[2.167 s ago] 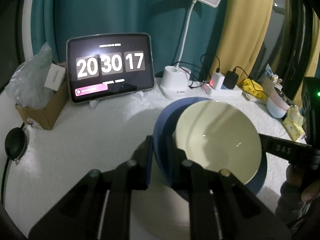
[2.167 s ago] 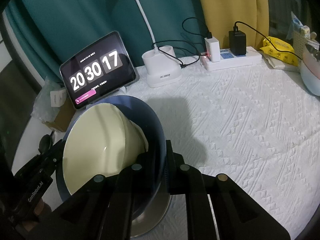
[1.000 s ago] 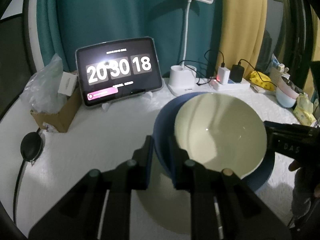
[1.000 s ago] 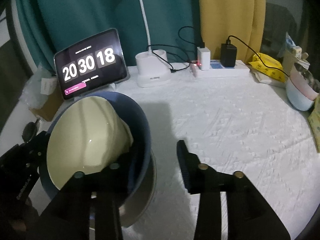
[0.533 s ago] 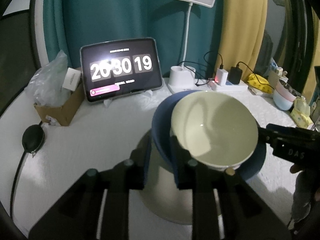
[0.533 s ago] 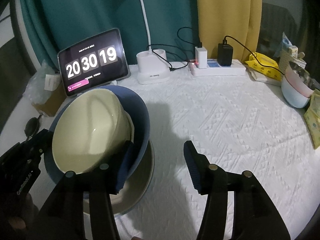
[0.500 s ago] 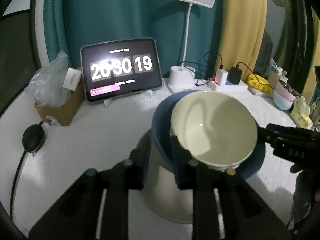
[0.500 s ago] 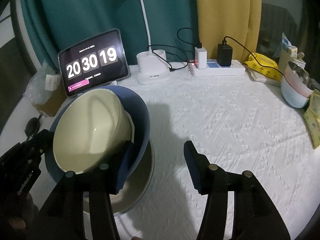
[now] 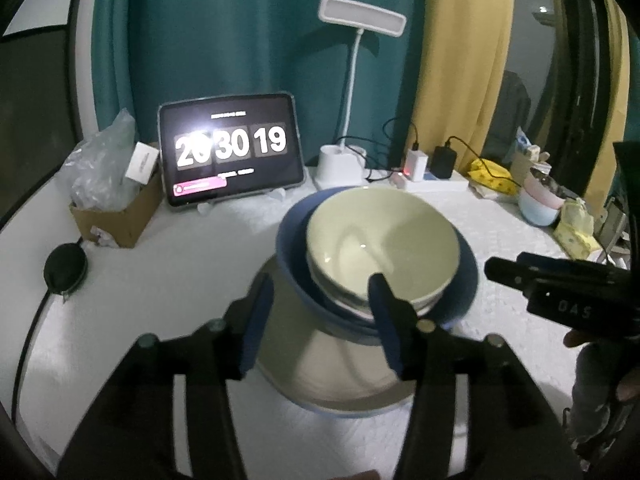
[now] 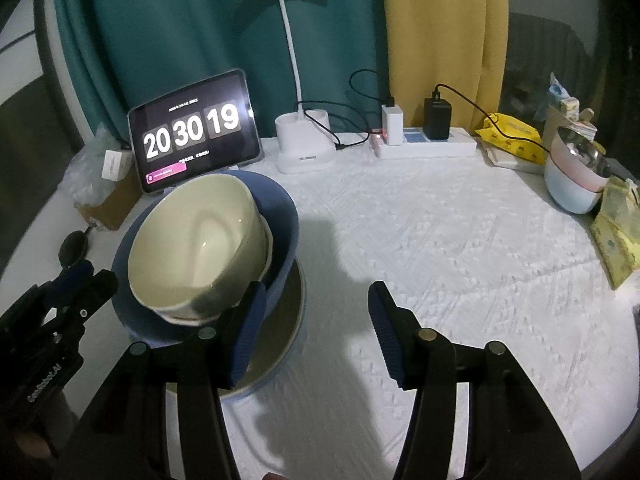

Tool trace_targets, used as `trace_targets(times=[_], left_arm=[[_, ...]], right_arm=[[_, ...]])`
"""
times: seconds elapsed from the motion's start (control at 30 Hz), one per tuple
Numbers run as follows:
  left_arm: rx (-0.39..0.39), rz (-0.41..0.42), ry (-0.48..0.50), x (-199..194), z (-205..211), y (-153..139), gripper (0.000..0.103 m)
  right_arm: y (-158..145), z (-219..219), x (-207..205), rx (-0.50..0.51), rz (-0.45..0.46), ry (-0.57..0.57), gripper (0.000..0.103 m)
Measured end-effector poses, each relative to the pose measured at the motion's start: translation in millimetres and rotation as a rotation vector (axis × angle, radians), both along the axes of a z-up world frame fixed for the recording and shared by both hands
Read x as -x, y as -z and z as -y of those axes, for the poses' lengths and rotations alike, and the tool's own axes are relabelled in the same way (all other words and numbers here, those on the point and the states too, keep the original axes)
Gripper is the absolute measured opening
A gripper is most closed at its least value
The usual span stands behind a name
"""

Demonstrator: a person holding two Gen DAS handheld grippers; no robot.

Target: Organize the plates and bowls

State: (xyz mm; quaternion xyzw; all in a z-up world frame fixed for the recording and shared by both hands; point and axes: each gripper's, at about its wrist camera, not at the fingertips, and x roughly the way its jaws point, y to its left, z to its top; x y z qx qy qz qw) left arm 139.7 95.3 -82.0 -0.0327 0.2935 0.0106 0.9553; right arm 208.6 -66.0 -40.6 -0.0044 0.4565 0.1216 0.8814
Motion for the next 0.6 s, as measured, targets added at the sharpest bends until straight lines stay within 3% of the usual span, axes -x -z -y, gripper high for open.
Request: trace_targets(times=[0.3, 0.43, 0.6], left_arm=[[-0.026, 0.033, 0.01, 25, 19, -11, 0.054], [-0.017, 0.049, 0.015, 37, 26, -14, 0.065], [-0.011, 0.061, 0.026, 49, 34, -18, 0.067]], right_arm=[[-7, 15, 19, 0.0, 0.017, 0.014, 0.056], [-13, 24, 30, -0.001, 0.029, 0.024, 0.056], [-22, 34, 46, 0.002, 0.053, 0.037, 0.056]])
